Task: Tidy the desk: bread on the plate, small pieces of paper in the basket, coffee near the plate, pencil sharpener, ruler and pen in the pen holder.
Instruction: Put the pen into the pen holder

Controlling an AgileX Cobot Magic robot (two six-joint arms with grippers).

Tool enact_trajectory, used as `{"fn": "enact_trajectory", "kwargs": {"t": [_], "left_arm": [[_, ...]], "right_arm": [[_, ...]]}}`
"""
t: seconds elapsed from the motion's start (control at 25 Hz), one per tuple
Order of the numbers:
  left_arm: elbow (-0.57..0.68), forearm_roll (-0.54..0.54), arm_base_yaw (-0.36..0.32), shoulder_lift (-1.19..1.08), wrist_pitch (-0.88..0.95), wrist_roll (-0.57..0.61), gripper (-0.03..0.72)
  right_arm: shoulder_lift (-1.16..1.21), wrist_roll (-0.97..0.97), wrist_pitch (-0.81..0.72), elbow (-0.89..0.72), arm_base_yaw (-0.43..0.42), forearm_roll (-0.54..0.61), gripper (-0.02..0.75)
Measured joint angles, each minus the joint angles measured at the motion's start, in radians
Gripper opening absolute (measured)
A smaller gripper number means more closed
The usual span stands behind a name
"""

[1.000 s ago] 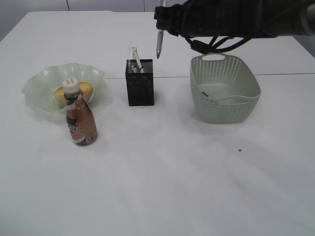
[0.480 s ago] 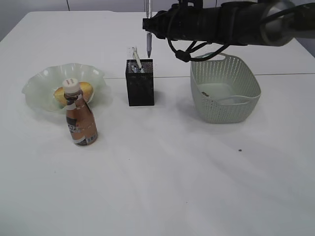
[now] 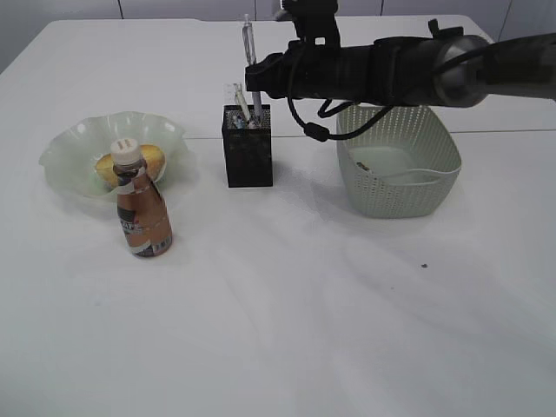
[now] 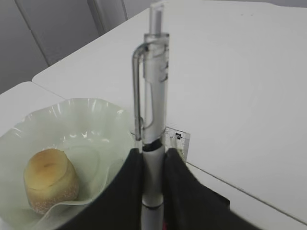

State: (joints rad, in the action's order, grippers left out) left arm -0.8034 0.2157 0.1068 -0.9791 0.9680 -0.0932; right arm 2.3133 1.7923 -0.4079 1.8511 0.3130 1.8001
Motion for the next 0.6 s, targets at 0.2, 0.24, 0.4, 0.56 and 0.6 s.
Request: {"fn": "enact_trajectory", "kwargs": {"t": [0.2,0.24,0.4,0.56,0.6], "left_arm": [[0.0,0.0,0.0,0.0,0.0,0.0,0.24],[0.0,0.0,0.0,0.0,0.0,0.0,0.239],[0.0,0.0,0.0,0.0,0.0,0.0,0.239],[0.0,0.0,0.0,0.0,0.0,0.0,0.239],[0.0,0.0,0.0,0.0,0.0,0.0,0.239]], "right_arm": [[0.004,0.044,0.0,0.004,0.0,0.0,0.057],[0.004,0.049,0.0,0.003,0.0,0.0,0.057],[0.004,0.06,0.0,0.006,0.0,0.0,0.057],[0.014,0.065,-0.007,0.054,0.0,0.0,0.057],[0.014,0.067,-0.012,0.067,0.0,0.0,0.057]]}}
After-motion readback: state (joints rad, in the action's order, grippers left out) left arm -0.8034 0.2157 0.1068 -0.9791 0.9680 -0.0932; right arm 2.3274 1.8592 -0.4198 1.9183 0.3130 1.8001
